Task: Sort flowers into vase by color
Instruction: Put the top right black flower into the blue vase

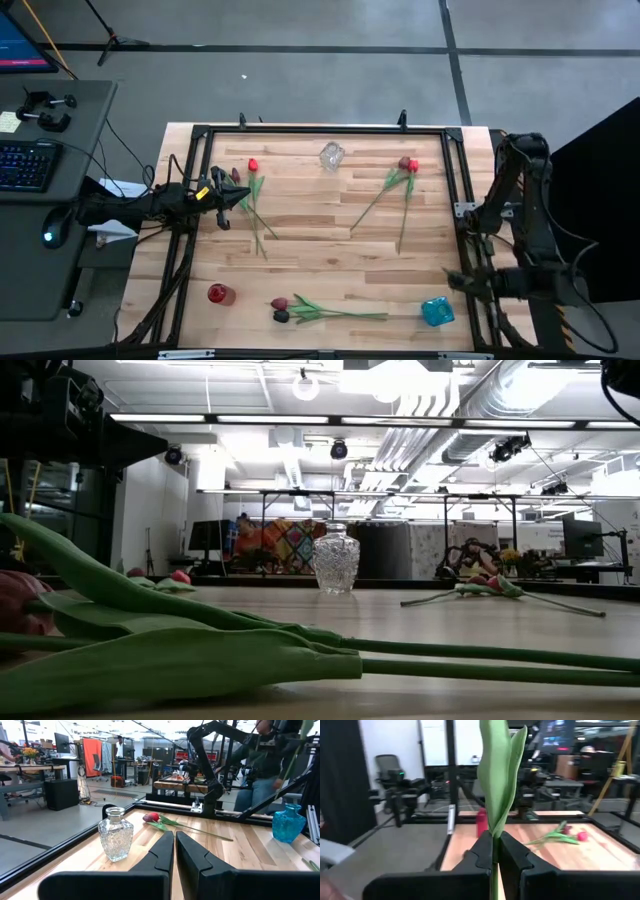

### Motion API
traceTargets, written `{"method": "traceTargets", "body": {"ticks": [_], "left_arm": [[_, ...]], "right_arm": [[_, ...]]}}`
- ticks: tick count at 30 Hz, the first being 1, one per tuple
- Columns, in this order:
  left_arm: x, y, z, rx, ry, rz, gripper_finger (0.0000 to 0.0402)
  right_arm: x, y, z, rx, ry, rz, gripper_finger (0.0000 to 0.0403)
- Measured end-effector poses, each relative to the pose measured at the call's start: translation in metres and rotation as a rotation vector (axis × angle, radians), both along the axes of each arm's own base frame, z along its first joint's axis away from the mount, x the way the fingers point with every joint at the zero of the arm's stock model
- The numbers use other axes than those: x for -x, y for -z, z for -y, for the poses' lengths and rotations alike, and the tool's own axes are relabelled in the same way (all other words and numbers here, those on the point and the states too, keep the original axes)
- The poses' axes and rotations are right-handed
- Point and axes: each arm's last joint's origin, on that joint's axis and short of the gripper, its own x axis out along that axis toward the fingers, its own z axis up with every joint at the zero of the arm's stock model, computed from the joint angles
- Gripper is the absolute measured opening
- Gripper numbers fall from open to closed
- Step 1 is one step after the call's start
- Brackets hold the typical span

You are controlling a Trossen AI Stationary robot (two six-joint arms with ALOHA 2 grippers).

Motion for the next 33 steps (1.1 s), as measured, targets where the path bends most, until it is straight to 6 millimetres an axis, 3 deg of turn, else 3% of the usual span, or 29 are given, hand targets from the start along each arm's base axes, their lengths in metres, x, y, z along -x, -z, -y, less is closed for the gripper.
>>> {"method": "traceTargets", "body": {"ticks": [8,16,25,33], "left_arm": [[0.0,0.0,0.0,0.0,0.0,0.0,0.0008],[0.0,0.0,0.0,0.0,0.0,0.0,0.0008],[0.0,0.0,0.0,0.0,0.0,0.0,0.0008],[0.0,0.0,0.0,0.0,0.0,0.0,0.0008]], "right_arm": [[0.009,-0.002,-0.023,0.096,-0.071,0.032,0.0],[0.005,-0.013,-0.032,0.149,-0.308,0.164,0.0],[0.005,-0.004,-0.04,0.193,-0.296,0.153,0.0],[-0.008,0.013,-0.05,0.224,-0.214,0.113,0.0]]}}
